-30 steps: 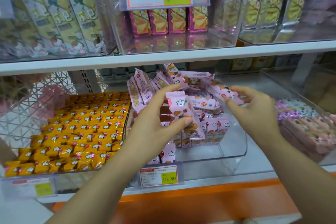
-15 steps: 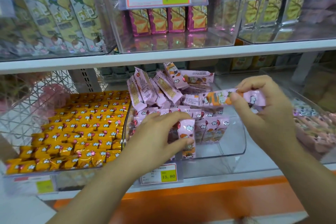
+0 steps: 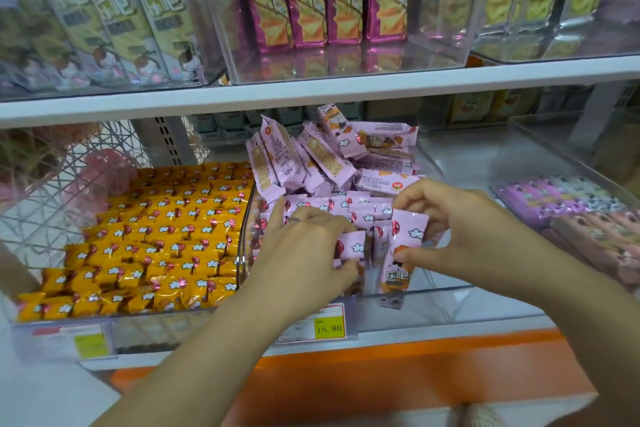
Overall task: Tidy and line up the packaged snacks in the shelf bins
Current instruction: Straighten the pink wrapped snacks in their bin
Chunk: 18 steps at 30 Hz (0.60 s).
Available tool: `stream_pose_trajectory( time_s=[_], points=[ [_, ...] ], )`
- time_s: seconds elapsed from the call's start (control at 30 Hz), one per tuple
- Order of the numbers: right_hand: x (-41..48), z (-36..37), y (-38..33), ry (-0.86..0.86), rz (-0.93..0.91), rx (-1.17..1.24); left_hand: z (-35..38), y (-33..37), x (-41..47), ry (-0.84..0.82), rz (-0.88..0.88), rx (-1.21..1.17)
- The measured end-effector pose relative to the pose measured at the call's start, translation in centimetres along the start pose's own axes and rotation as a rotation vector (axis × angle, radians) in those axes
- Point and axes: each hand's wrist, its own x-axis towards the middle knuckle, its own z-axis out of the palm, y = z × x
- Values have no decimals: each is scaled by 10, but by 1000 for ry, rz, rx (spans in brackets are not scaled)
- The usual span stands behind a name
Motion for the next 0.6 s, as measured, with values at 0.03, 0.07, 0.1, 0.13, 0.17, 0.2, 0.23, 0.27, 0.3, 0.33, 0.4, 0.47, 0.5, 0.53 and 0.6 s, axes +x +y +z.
stream_pose_trajectory(
  time_s=[0.03,0.07,0.1,0.13,0.17,0.2,0.23,0.27,0.3,0.33,0.4,0.47,0.5,0.53,0.6],
  points=[
    [1,1,0,-3,-3,61,1,2,1,6,-18,-13],
    [1,3,-1,-6,-9,121,2,3,1,15,-29,-21],
    [2,5,-1,-8,-15,178,3,4,2,25,-38,-26],
    [3,8,-2,-10,-21,220,3,3,4,33,-49,-36],
    [5,12,-2,-11,-29,241,3,2,5,47,-59,-54],
    [6,17,-3,-18,-31,243,2,1,8,64,-69,-81],
    [8,23,-2,-31,-24,235,0,-1,10,79,-78,-110],
    [9,29,-1,-50,-2,237,-2,-3,13,80,-93,-140],
    [10,35,2,-69,22,235,-3,-5,15,67,-105,-160],
    [11,41,3,-84,35,221,-3,-7,16,48,-108,-169],
    [14,51,7,-103,40,144,-1,-10,17,13,-92,-178],
    [17,55,8,-116,58,87,2,-11,17,12,-68,-202],
    [18,55,9,-112,74,70,2,-11,17,20,-62,-233],
    [19,54,8,-102,93,47,1,-10,17,29,-59,-280],
    [22,53,7,-58,111,1,-3,-10,17,22,-35,-372]
  ],
)
